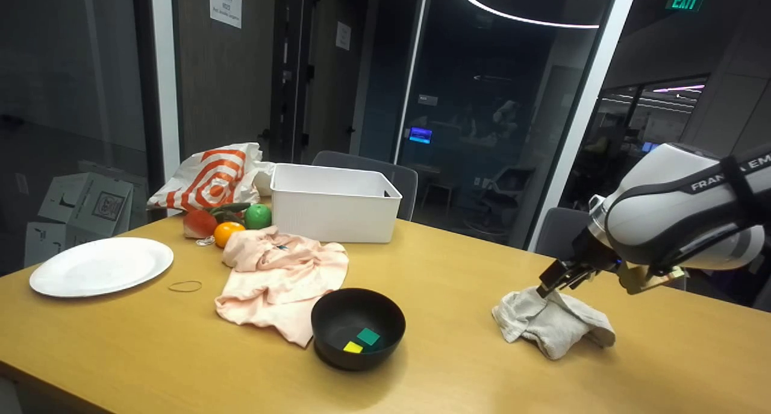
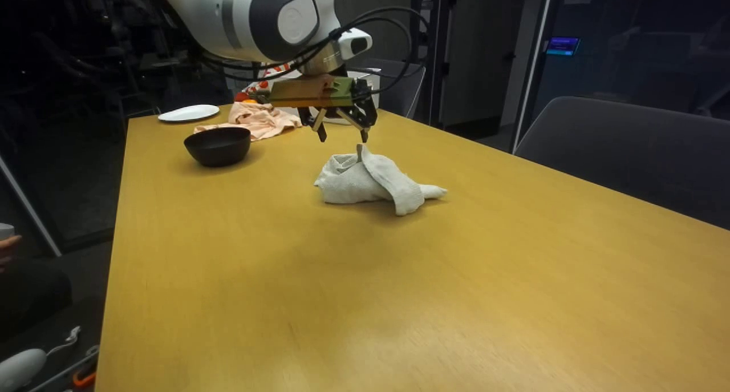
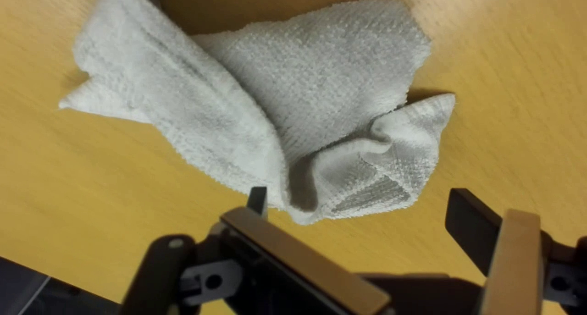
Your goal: Unfold the white towel on the table
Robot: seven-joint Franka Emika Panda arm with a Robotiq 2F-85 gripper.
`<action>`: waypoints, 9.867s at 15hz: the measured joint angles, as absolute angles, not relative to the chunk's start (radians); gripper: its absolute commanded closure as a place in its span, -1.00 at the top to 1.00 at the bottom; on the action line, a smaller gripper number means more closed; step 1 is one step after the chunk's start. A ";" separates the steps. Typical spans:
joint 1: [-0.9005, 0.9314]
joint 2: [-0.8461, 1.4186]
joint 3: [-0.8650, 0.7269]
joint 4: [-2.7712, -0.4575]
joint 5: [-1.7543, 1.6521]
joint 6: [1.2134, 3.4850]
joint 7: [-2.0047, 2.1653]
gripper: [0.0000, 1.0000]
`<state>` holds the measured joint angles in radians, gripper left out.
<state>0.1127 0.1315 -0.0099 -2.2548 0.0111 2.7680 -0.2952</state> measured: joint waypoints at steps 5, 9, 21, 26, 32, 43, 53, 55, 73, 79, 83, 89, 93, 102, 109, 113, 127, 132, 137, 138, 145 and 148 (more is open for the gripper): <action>0.090 0.273 -0.006 -2.136 -0.099 2.762 -0.290 1.00; 0.080 0.358 -0.004 -2.063 -0.130 2.756 -0.291 0.48; 0.060 0.401 0.026 -2.021 -0.169 2.752 -0.311 -0.90; 0.028 0.349 0.060 -2.025 -0.150 2.655 -0.338 -0.82; -0.025 0.203 0.071 -2.048 -0.094 2.434 -0.401 -0.82; -0.063 0.048 -0.055 -2.151 -0.321 1.991 -0.394 0.01; -0.056 -0.021 -0.048 -2.223 0.026 2.170 -0.449 1.00; -0.044 -0.017 -0.042 -2.255 0.106 2.215 -0.464 1.00; -0.112 0.136 -0.053 -2.315 0.171 2.461 -0.485 1.00; -0.114 0.151 -0.051 -2.285 0.181 2.383 -0.473 1.00; -0.107 0.163 -0.046 -2.300 0.150 2.433 -0.455 1.00; -0.099 0.203 -0.046 -2.315 0.040 2.505 -0.390 0.23; -0.099 0.203 -0.045 -2.315 0.027 2.524 -0.388 -0.37; -0.097 0.182 -0.070 -2.315 -0.150 2.605 -0.275 -0.81; -0.116 0.069 -0.083 -2.316 -0.121 2.634 -0.224 -0.84; -0.166 0.027 0.046 -2.309 0.226 2.532 -0.429 -0.85; -0.125 0.173 -0.008 -2.159 0.608 1.818 -0.780 0.37; -0.119 0.188 -0.019 -2.147 0.554 1.979 -0.755 1.00; -0.081 0.180 -0.009 -2.206 0.428 2.284 -0.740 0.99; -0.072 0.180 -0.005 -2.226 0.397 2.350 -0.735 1.00; -0.025 0.184 0.014 -2.383 0.086 2.821 -0.612 0.50; -0.015 0.191 -0.031 -2.424 -0.144 2.938 -0.454 0.16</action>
<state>-0.0150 0.1914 -0.0310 -2.4244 -0.1436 2.9379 -0.4538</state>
